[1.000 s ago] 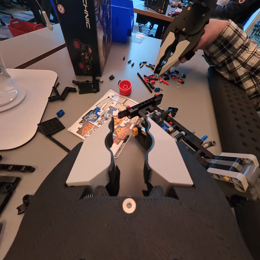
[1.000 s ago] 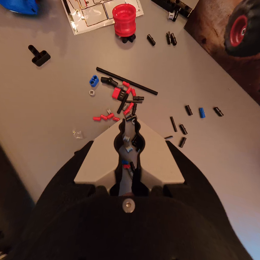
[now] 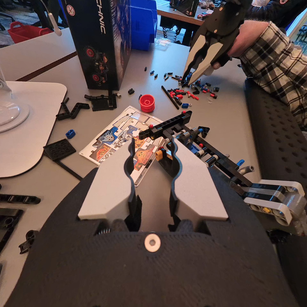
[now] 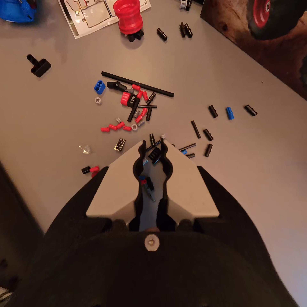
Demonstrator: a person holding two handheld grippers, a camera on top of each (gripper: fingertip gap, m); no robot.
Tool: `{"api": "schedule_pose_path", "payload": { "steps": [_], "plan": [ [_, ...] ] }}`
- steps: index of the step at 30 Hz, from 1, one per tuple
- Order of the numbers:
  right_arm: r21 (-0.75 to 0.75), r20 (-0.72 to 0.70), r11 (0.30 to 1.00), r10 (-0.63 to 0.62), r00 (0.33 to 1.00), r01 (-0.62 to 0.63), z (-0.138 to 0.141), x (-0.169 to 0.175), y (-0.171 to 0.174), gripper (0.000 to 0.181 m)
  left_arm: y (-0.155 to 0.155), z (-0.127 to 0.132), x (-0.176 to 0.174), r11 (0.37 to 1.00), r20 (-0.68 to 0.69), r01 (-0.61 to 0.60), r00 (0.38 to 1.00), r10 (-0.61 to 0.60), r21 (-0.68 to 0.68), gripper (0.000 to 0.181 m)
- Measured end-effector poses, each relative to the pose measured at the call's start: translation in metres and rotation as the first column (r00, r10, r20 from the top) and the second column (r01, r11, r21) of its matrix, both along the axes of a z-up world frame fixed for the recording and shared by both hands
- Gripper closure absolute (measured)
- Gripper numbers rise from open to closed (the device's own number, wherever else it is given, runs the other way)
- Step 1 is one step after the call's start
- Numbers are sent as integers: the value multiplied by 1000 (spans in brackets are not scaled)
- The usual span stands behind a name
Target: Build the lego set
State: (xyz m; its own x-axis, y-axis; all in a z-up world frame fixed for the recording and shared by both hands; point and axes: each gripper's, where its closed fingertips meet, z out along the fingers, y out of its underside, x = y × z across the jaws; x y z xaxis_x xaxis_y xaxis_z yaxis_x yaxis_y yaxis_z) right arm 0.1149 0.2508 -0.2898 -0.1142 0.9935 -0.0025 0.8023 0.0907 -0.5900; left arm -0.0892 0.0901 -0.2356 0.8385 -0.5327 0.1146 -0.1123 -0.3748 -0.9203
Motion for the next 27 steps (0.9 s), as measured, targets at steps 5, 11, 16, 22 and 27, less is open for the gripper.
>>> {"api": "schedule_pose_path", "payload": {
  "steps": [5, 11, 16, 22, 27],
  "plan": [
    [4, 8, 1000, 11, 1000, -11, -3, -3, 2, 170, 0, 0, 0, 1000, -2, 0, 1000, 0, 1, 140],
    [3, 16, 1000, 19, 1000, -19, -6, -1, 0, 179, -1, 1, 1, 1000, -2, 4, 1000, -4, 3, 140],
    [12, -60, 1000, 23, 998, -23, 11, -8, -4, 179, -2, 3, 2, 1000, -15, 8, 1000, -8, 10, 139],
    [39, -234, 993, 117, 965, -111, 52, -40, -55, 179, -11, 5, 10, 996, -12, 77, 997, -78, -36, 136],
    [13, -301, 984, 172, 938, -176, 58, -77, -122, 179, -18, 7, 25, 986, 5, 161, 987, -161, -51, 133]
  ]
}}
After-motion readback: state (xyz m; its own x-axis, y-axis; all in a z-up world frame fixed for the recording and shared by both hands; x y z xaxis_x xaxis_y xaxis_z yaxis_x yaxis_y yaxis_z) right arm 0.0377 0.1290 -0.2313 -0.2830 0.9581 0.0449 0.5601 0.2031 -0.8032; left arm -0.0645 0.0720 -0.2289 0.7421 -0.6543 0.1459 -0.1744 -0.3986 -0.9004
